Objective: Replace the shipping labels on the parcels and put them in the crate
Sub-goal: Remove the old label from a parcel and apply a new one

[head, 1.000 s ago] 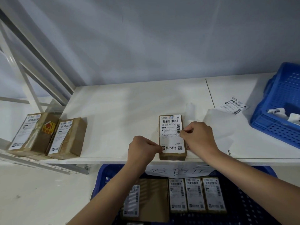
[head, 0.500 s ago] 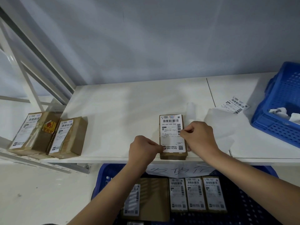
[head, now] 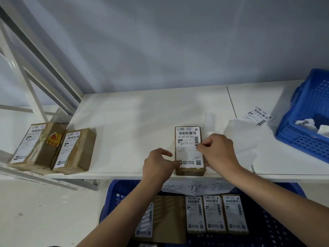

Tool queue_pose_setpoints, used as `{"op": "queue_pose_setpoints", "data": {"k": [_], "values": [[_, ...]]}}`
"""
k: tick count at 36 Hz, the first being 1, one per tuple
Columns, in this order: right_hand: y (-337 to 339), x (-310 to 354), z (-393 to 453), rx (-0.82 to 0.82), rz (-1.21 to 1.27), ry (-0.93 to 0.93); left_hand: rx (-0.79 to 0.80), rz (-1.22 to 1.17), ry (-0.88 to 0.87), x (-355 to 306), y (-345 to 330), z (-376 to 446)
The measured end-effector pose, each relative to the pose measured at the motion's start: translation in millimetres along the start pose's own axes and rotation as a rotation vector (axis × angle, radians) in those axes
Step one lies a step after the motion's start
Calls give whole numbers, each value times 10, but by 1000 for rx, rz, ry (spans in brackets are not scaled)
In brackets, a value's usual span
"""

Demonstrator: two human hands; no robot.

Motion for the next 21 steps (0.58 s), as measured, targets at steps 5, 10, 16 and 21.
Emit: {"op": "queue_pose_setpoints", "data": {"k": [5,10,16,21], "values": [[-15,-27,12,21,-14,6,33,-15,14,-5,-2,-5],[1,-4,-2,26,-113,25,84,-40,20,1,-26,17],[52,11,-24,25,-72,-32,114,-86,28,24,-51,50],[59,32,-20,118,-24,-72,136,-128,25,40,-77,76]]}}
Point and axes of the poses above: each hand's wrist, its own z-axis towards the middle knuckle, its own y-axis out of the back of the hand, x = y × z, the point moved 1 cm from there along z, towards the middle knuckle, and after that the axes turned 15 degrees about y, right-handed, at the moved point
